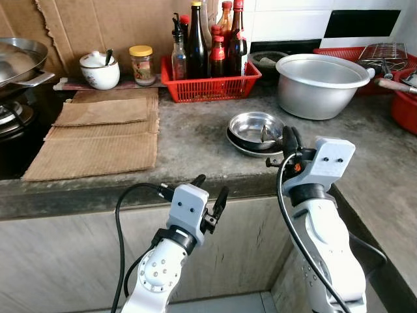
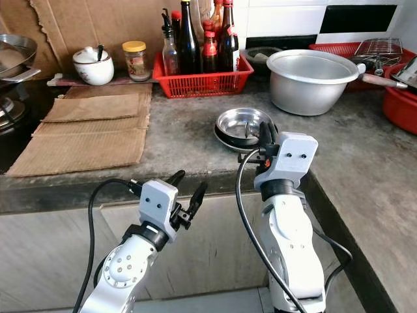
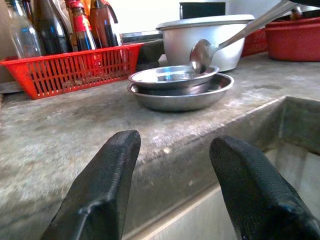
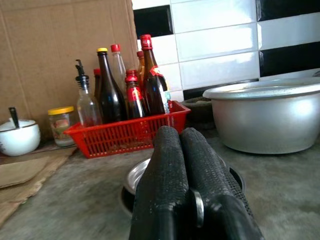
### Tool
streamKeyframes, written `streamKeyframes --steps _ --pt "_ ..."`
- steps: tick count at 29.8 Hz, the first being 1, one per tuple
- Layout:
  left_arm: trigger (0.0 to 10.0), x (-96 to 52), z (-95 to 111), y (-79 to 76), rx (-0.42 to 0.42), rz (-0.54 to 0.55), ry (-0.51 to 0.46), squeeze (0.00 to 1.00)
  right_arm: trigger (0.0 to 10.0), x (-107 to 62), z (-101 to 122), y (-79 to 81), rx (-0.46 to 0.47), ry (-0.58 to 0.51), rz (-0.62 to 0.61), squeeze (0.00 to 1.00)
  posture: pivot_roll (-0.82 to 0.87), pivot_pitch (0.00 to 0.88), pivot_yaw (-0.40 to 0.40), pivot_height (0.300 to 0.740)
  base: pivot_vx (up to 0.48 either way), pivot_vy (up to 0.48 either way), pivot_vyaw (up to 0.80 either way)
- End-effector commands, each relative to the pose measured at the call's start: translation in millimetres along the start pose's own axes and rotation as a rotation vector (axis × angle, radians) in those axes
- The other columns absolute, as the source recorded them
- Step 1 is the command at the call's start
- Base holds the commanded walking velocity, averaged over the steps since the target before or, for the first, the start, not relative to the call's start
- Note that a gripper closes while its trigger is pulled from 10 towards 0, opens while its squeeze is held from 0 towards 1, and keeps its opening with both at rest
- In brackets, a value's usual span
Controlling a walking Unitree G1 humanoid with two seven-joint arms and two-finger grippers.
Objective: Kitchen organization
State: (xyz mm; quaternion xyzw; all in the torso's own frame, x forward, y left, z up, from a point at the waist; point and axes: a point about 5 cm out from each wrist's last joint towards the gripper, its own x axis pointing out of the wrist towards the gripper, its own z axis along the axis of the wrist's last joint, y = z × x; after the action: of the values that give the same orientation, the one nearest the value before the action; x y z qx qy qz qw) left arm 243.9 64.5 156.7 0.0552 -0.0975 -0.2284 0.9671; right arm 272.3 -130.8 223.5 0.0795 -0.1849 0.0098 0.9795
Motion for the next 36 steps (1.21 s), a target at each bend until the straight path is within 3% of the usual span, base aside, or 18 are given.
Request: streamKeyframes --steps 1,10,13,36 --pt "10.0 0.4 -0.9 -1.0 -0.006 -0.007 -0.003 0.0 10.0 -0.2 4.2 -1.1 0.001 -0.01 -0.009 0.0 0.02 0.0 -0.014 0.74 -0.289 0.0 0.0" --pt "10.0 0.7 -0.5 -0.4 -0.003 -0.009 -0.001 0.0 10.0 -3.8 -0.2 -2.5 -0.006 0.012 -0.013 0.0 0.01 0.0 -0.012 0.74 -0.289 0.0 0.0" --pt "10.0 0.5 -0.5 -0.4 -0.003 -0.01 -0.001 0.0 10.0 -4.6 -0.7 -2.4 -0.008 0.015 -0.013 0.0 0.01 0.0 -0.013 0.74 0.281 0.0 0.0" --pt "10.0 0.7 -1.7 -1.0 -0.003 -0.016 0.0 0.0 10.0 -8.2 -4.0 -3.0 -0.03 0.037 -0.012 0.0 0.01 0.0 -0.009 0.74 -0.29 0.0 0.0"
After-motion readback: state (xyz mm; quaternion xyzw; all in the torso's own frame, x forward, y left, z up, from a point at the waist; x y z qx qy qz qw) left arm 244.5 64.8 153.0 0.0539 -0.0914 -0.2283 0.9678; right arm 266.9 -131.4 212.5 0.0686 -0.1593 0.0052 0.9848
